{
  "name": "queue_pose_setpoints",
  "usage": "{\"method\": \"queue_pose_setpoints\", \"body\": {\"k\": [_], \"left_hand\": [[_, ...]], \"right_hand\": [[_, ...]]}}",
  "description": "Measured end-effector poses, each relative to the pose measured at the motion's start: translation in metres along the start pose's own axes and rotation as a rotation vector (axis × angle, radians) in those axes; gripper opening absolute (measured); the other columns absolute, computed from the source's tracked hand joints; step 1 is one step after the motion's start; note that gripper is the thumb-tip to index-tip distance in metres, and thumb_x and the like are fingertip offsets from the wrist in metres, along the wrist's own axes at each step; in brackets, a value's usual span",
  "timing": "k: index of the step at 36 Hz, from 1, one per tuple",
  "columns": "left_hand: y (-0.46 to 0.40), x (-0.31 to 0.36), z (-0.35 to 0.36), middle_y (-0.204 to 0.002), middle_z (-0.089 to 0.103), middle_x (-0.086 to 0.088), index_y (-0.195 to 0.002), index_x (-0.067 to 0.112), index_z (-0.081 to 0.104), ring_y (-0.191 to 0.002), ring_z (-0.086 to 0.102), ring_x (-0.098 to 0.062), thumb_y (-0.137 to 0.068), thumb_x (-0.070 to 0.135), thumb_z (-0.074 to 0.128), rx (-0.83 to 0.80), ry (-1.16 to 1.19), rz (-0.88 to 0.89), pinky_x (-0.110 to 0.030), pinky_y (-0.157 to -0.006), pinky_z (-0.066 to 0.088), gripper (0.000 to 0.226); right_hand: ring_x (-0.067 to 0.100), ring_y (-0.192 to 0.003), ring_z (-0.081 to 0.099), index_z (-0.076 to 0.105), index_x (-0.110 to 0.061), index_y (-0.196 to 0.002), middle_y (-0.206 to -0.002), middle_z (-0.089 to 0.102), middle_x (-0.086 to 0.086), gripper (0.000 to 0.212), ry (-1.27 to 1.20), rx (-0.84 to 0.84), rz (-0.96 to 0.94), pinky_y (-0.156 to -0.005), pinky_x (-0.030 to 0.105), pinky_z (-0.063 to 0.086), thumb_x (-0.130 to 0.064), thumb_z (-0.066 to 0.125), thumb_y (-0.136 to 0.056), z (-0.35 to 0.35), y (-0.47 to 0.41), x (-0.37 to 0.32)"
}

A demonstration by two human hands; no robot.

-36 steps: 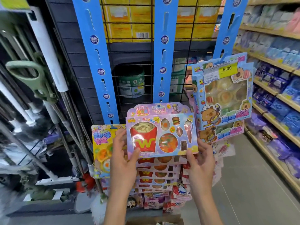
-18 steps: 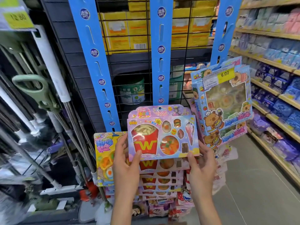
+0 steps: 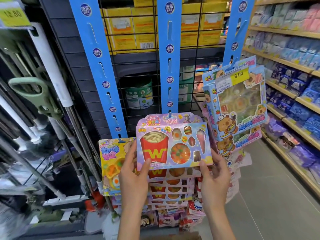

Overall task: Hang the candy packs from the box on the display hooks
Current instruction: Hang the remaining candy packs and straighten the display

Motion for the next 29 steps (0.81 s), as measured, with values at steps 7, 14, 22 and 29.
{"method": "queue_pose_setpoints", "body": {"k": [7,14,22,29], "left_hand": [[0.004,-0.006,0.002,-0.107,0.041,0.064,-0.146,0.039,0.043,-0.106,0.047,0.029,-0.093,0.010,0.065,-0.008,-0.078,-0.029,-0.032,-0.103,0.049,0.064],[0.008,-0.010,-0.005,-0.131,0.055,0.023,-0.143,0.039,0.049,-0.120,0.053,-0.001,-0.096,0.023,0.064,0.066,-0.204,0.040,-0.029,-0.097,0.052,0.052],[0.014,-0.036,-0.014,-0.108,0.065,0.007,-0.109,0.023,0.069,-0.098,0.061,-0.007,-0.095,0.025,0.065,0.101,-0.304,0.042,-0.010,-0.077,0.047,0.015],[0.039,-0.079,-0.016,-0.086,0.067,0.014,-0.098,0.020,0.067,-0.078,0.061,0.002,-0.099,0.027,0.059,0.089,-0.315,-0.084,-0.006,-0.064,0.043,0.011]], "right_hand": [[-0.014,-0.089,0.063,0.060,-0.015,-0.118,-0.110,0.065,-0.008,0.032,0.041,0.025,0.016,-0.068,0.003,0.049,0.004,0.063,-0.092,-0.002,0.004,0.019],[-0.013,-0.095,0.063,0.060,-0.025,-0.121,-0.106,0.064,-0.021,0.034,0.052,0.021,0.038,-0.070,0.004,0.049,-0.005,0.066,-0.093,0.000,0.006,0.025],[0.005,-0.098,0.066,0.062,-0.028,-0.111,-0.115,0.065,-0.002,0.019,0.175,-0.025,0.159,-0.086,0.034,0.059,-0.019,0.067,-0.095,-0.016,0.005,0.055],[0.018,-0.077,0.067,0.066,-0.018,-0.096,-0.093,0.071,0.008,0.027,0.209,-0.147,0.268,-0.066,0.021,0.056,0.001,0.047,-0.101,-0.036,0.017,0.084]]}}
Point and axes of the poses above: each hand's wrist, its own y-axis away from the middle knuckle, its own z-axis out of the palm, x = y × z, the point moved 5 cm from there along -y, towards the middle knuckle
